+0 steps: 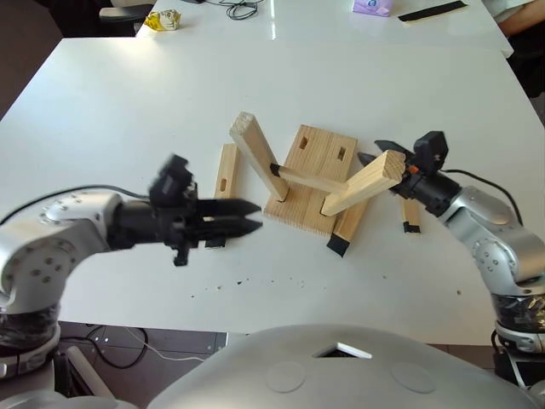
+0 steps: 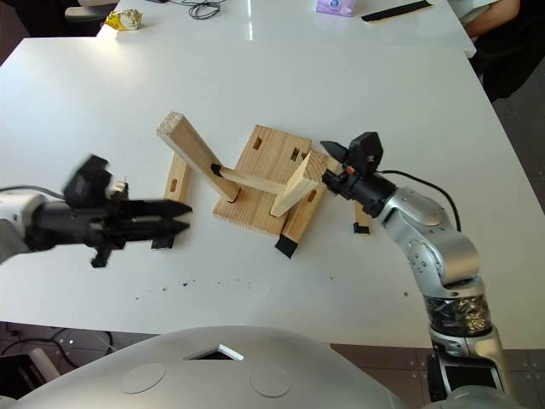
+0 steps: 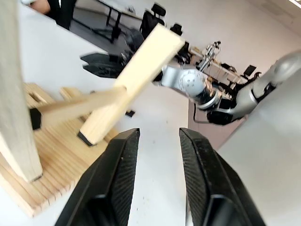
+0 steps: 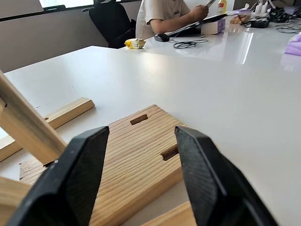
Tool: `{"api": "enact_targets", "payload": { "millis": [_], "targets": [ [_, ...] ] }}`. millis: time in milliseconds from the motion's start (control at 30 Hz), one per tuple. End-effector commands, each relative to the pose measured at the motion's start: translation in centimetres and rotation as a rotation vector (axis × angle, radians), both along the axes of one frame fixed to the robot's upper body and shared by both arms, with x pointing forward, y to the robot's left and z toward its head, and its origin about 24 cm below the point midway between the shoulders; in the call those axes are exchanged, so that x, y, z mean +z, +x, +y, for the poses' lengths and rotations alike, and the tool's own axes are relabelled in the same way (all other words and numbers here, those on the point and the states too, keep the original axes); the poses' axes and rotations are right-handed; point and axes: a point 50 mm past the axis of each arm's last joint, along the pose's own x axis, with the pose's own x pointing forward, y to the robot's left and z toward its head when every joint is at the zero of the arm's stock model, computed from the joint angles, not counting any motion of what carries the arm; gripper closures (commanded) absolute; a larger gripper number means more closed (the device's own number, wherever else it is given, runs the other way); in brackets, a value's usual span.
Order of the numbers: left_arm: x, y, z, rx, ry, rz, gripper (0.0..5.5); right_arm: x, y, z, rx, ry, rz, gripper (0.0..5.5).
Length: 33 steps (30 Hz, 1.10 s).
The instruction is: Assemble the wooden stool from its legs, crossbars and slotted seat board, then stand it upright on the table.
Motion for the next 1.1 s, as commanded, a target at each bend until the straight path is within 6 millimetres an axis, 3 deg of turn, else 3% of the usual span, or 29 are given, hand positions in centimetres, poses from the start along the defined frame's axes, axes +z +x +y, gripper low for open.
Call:
{"api": "enact_targets", "payload": {
  "millis": [33,200,400,700,1000,1100],
  "targets": [
    [-2.8,0.5,-1.1,0.028,0.117,-0.075,3.93,-1.9,-0.6,1.4,0.08,-0.023,0.057,2.91],
    [-4.2,1.4,-2.2,0.079,0.16,-0.148,3.93,-3.9,-1.6,1.3,0.152,-0.099,0.115,2.91],
    [-4.2,1.8,-2.9,0.09,0.151,-0.182,3.93,-5.5,-2.5,-0.6,0.213,-0.197,0.184,2.91],
    [-4.7,2.4,-3.4,0.126,0.187,-0.205,3.93,-6.0,-3.7,-4.4,0.219,-0.297,0.246,2.91],
    [-5.0,1.9,-3.2,0.163,0.203,-0.197,3.93,-4.8,-5.9,-6.9,0.246,-0.343,0.28,2.91],
    [-5.3,1.9,-3.6,0.18,0.21,-0.194,3.93,-2.2,-4.0,-6.8,0.211,-0.305,0.171,2.91]
  ]
}}
